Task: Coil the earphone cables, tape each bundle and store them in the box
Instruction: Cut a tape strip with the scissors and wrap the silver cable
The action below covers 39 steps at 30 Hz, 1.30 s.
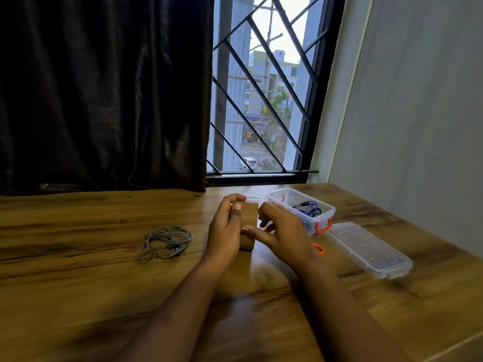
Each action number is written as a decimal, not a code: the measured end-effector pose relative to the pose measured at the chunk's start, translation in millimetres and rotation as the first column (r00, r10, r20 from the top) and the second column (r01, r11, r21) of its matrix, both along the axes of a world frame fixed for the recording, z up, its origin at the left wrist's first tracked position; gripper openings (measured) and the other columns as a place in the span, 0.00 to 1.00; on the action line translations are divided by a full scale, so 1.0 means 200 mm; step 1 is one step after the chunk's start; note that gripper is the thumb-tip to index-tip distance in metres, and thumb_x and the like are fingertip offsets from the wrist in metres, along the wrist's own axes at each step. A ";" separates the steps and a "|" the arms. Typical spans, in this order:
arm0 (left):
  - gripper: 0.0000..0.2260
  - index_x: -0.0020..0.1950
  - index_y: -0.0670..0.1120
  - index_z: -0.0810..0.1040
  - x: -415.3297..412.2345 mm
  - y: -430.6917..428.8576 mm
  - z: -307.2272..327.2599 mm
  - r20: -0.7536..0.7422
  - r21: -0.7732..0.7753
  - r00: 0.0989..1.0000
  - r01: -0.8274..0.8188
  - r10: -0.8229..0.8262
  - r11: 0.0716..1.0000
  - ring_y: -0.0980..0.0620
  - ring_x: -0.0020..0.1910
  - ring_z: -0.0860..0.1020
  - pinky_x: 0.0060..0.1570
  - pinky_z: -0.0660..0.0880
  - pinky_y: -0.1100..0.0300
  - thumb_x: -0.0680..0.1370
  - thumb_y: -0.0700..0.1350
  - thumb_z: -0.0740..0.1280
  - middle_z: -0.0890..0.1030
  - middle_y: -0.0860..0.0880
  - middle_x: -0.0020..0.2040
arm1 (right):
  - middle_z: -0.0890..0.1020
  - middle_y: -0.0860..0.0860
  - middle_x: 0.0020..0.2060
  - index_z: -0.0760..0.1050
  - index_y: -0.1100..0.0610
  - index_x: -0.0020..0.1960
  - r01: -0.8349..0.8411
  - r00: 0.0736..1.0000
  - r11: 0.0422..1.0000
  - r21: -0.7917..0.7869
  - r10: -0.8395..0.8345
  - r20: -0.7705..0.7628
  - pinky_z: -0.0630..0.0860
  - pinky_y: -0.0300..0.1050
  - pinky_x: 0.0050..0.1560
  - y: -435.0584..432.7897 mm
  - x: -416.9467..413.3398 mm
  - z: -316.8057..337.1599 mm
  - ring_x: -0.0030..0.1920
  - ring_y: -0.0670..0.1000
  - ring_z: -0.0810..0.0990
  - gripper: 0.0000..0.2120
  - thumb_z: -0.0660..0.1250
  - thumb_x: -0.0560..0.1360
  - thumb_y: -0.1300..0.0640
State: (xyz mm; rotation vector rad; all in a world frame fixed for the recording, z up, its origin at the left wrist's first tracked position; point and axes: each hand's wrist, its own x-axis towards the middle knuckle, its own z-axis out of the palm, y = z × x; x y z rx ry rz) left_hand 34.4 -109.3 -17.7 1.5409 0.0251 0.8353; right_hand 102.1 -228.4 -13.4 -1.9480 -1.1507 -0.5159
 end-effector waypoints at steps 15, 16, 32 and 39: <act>0.23 0.66 0.53 0.70 -0.01 -0.03 -0.04 -0.091 0.087 0.993 0.084 -0.076 0.993 0.59 0.51 0.78 0.47 0.80 0.63 0.76 0.34 0.67 0.76 0.53 0.55 | 0.84 0.59 0.35 0.82 0.62 0.42 0.091 0.933 0.983 0.160 -0.028 -0.359 0.81 0.55 0.44 -0.04 0.02 0.00 0.39 0.57 0.83 0.10 0.63 0.76 0.66; 0.23 0.65 0.54 0.70 -0.01 -0.04 -0.04 -0.088 0.089 0.994 0.078 -0.071 0.993 0.59 0.51 0.79 0.47 0.80 0.63 0.75 0.34 0.68 0.76 0.53 0.55 | 0.84 0.59 0.34 0.82 0.63 0.41 0.096 0.936 0.983 0.157 -0.035 -0.350 0.80 0.56 0.44 -0.04 0.02 0.00 0.38 0.58 0.82 0.10 0.63 0.75 0.67; 0.23 0.56 0.60 0.71 -0.01 -0.04 -0.04 -0.018 0.010 0.998 0.054 -0.054 0.998 0.54 0.48 0.83 0.48 0.81 0.53 0.75 0.32 0.67 0.80 0.47 0.53 | 0.85 0.57 0.37 0.82 0.64 0.46 0.108 0.890 0.942 0.317 0.051 -0.453 0.81 0.46 0.46 -0.01 0.00 -0.01 0.40 0.53 0.85 0.04 0.69 0.73 0.65; 0.23 0.53 0.63 0.69 -0.01 -0.05 -0.05 -0.024 0.055 0.999 0.042 -0.041 0.998 0.59 0.46 0.82 0.46 0.81 0.57 0.74 0.34 0.69 0.78 0.58 0.49 | 0.85 0.58 0.37 0.83 0.65 0.45 0.104 0.839 0.924 0.367 0.116 -0.532 0.82 0.46 0.47 -0.02 0.00 -0.01 0.41 0.55 0.85 0.05 0.69 0.71 0.68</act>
